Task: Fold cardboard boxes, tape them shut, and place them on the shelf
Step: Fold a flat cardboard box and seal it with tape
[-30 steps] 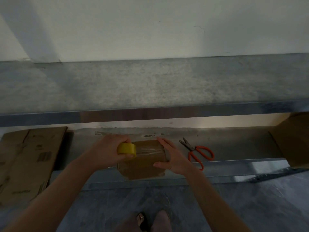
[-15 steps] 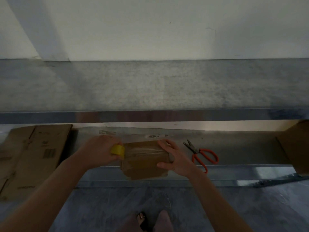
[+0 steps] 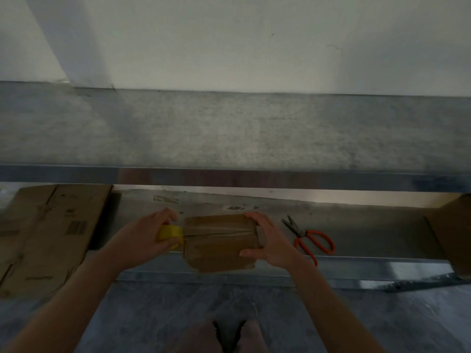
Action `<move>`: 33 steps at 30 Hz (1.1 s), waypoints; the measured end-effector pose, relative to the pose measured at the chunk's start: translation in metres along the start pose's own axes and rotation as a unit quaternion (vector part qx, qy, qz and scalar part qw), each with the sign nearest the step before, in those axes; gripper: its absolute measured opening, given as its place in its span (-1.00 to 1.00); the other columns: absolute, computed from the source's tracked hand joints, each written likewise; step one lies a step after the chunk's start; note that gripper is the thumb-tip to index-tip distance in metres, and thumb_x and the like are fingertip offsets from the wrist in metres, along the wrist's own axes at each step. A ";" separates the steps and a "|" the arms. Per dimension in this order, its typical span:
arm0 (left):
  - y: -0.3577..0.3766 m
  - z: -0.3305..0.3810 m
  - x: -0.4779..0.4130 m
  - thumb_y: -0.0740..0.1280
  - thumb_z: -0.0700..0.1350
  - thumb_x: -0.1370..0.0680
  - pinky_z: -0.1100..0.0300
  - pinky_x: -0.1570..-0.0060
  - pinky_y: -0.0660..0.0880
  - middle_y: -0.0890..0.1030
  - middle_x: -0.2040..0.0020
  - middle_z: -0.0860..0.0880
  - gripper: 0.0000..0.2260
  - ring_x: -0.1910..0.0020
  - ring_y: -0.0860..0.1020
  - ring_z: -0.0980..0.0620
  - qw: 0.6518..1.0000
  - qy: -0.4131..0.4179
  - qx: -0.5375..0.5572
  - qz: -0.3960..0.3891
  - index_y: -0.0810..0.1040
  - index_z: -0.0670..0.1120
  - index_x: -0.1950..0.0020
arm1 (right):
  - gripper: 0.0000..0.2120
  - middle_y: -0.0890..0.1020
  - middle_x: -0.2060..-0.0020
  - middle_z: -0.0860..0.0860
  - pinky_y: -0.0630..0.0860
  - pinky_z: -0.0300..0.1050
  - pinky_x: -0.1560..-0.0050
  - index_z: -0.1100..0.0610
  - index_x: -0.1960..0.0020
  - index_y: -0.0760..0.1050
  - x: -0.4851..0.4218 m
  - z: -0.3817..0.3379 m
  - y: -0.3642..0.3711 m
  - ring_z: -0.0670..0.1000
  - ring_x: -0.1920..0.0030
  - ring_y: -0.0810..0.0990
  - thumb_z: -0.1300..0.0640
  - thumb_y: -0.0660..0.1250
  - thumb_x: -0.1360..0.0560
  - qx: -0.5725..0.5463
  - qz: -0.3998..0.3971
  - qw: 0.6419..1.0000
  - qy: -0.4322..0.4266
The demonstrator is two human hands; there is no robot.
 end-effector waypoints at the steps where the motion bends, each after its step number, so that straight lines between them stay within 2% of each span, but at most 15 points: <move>1: -0.001 -0.004 0.000 0.27 0.34 -0.40 0.26 0.17 0.42 0.52 0.04 0.22 -0.67 0.13 0.50 0.23 1.000 0.000 0.017 0.004 0.41 0.19 -0.04 | -0.12 0.23 -0.36 -0.22 0.37 -0.09 -0.35 -0.19 -0.45 0.19 -0.001 0.001 0.001 -0.11 -0.35 0.29 -0.20 0.57 -0.26 0.001 -0.002 1.000 0.000; 4: -0.005 -0.011 0.000 0.29 0.33 -0.37 0.22 0.19 0.45 0.54 0.11 0.19 -0.71 0.16 0.51 0.22 1.000 -0.013 0.023 0.001 0.44 0.17 0.08 | -0.12 0.21 -0.38 -0.20 0.41 -0.08 -0.32 -0.21 -0.45 0.18 -0.005 0.001 0.003 -0.07 -0.35 0.30 -0.20 0.57 -0.26 -0.002 -0.009 1.000 0.007; 6: -0.008 -0.010 -0.001 0.33 0.25 -0.42 0.25 0.25 0.35 0.56 0.08 0.18 -0.76 0.16 0.49 0.22 0.998 -0.013 -0.068 0.002 0.46 0.14 0.06 | -0.12 0.20 -0.37 -0.21 0.41 -0.11 -0.28 -0.22 -0.45 0.17 -0.007 0.000 0.004 -0.07 -0.34 0.30 -0.18 0.58 -0.27 0.006 -0.013 1.000 0.011; 8: -0.010 -0.010 0.001 0.31 0.25 -0.42 0.24 0.25 0.28 0.55 0.02 0.21 -0.74 0.14 0.45 0.21 0.990 -0.007 -0.143 0.020 0.49 0.15 0.00 | -0.11 0.20 -0.36 -0.22 0.39 -0.13 -0.27 -0.22 -0.45 0.16 -0.008 -0.001 0.006 -0.09 -0.33 0.30 -0.17 0.58 -0.27 0.010 -0.014 1.000 0.015; 11: -0.009 -0.018 -0.001 0.23 0.39 -0.33 0.24 0.21 0.30 0.53 0.02 0.23 -0.57 0.11 0.44 0.21 0.996 -0.018 -0.092 0.008 0.53 0.17 -0.03 | -0.12 0.22 -0.31 -0.26 0.39 -0.24 -0.23 -0.21 -0.45 0.16 -0.011 -0.003 0.006 -0.16 -0.29 0.32 -0.15 0.58 -0.28 0.006 -0.007 1.000 0.019; 14: 0.000 -0.034 -0.010 0.37 0.33 -0.37 0.19 0.09 0.42 0.55 -0.01 0.22 -0.65 0.05 0.47 0.19 0.999 -0.026 -0.041 -0.013 0.54 0.18 -0.04 | -0.15 0.22 -0.30 -0.31 0.39 -0.48 -0.10 -0.23 -0.42 0.17 -0.011 -0.006 0.007 -0.31 -0.27 0.30 -0.09 0.59 -0.29 0.000 0.000 1.000 0.021; 16: 0.010 -0.046 -0.018 0.35 0.34 -0.37 0.17 0.08 0.42 0.57 -0.06 0.19 -0.64 0.01 0.49 0.16 0.999 -0.023 -0.033 -0.012 0.54 0.20 -0.06 | -0.16 0.23 -0.32 -0.31 0.34 -0.54 -0.11 -0.27 -0.39 0.16 -0.009 -0.010 0.008 -0.41 -0.28 0.25 -0.11 0.58 -0.28 0.001 0.008 1.000 0.021; 18: 0.018 -0.053 -0.026 0.31 0.38 -0.36 0.19 0.10 0.36 0.58 -0.10 0.18 -0.60 -0.04 0.52 0.13 0.999 -0.014 -0.028 -0.008 0.53 0.23 -0.11 | -0.15 0.24 -0.33 -0.28 0.31 -0.48 -0.19 -0.29 -0.40 0.15 -0.009 -0.012 0.011 -0.41 -0.29 0.26 -0.22 0.55 -0.26 0.009 0.017 1.000 0.024; 20: 0.022 -0.060 -0.034 0.35 0.35 -0.38 0.19 0.08 0.33 0.57 -0.13 0.18 -0.61 -0.09 0.52 0.10 0.999 -0.016 -0.025 -0.016 0.52 0.24 -0.14 | -0.12 0.26 -0.38 -0.20 0.31 -0.34 -0.29 -0.29 -0.42 0.14 -0.009 -0.011 0.014 -0.29 -0.32 0.30 -0.34 0.51 -0.23 0.013 0.028 0.999 0.027; 22: 0.025 -0.069 -0.041 0.38 0.33 -0.37 0.17 0.01 0.39 0.56 -0.14 0.18 -0.60 -0.12 0.51 0.08 0.999 -0.019 -0.011 -0.034 0.53 0.23 -0.15 | -0.10 0.27 -0.40 -0.16 0.33 -0.24 -0.33 -0.30 -0.43 0.14 -0.009 -0.011 0.016 -0.18 -0.36 0.32 -0.40 0.48 -0.22 0.017 0.037 0.999 0.026; 24: 0.030 -0.079 -0.046 0.39 0.32 -0.37 0.17 0.01 0.40 0.57 -0.12 0.16 -0.61 -0.12 0.52 0.07 0.999 -0.011 -0.010 -0.050 0.55 0.20 -0.12 | -0.11 0.28 -0.40 -0.16 0.34 -0.24 -0.32 -0.31 -0.42 0.14 -0.009 -0.013 0.018 -0.19 -0.36 0.33 -0.41 0.48 -0.21 0.020 0.042 0.998 0.030; 27: 0.037 -0.086 -0.052 0.38 0.30 -0.40 0.22 0.10 0.35 0.58 -0.07 0.12 -0.64 -0.08 0.54 0.05 0.997 0.024 -0.046 -0.056 0.57 0.12 -0.06 | -0.10 0.29 -0.40 -0.14 0.38 -0.36 -0.26 -0.26 -0.44 0.16 -0.008 -0.015 0.021 -0.27 -0.35 0.32 -0.38 0.50 -0.22 0.004 0.046 0.998 0.044; 30: 0.036 -0.098 -0.054 0.46 0.28 -0.33 0.15 -0.08 0.46 0.57 -0.14 0.15 -0.57 -0.11 0.52 0.08 0.995 -0.003 0.084 -0.051 0.54 0.21 -0.15 | -0.07 0.29 -0.42 -0.09 0.43 -0.18 -0.32 -0.21 -0.47 0.17 -0.008 -0.012 0.021 -0.15 -0.39 0.34 -0.36 0.52 -0.23 0.006 0.057 0.997 0.048; 33: 0.033 -0.119 -0.051 0.53 0.05 -0.38 0.11 -0.05 0.52 0.56 -0.08 0.14 -0.67 -0.06 0.53 0.11 0.967 0.011 0.242 -0.078 0.51 0.18 -0.08 | -0.09 0.28 -0.42 -0.10 0.48 -0.04 -0.31 -0.30 -0.44 0.17 -0.008 -0.013 0.023 -0.09 -0.39 0.36 -0.34 0.54 -0.22 -0.004 0.061 0.997 0.054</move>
Point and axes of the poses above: each hand's wrist, its own x-axis away from the middle knuckle, its own y-axis out of the palm, z = x × y, the point moved 2 cm from there along -x, towards the middle knuckle
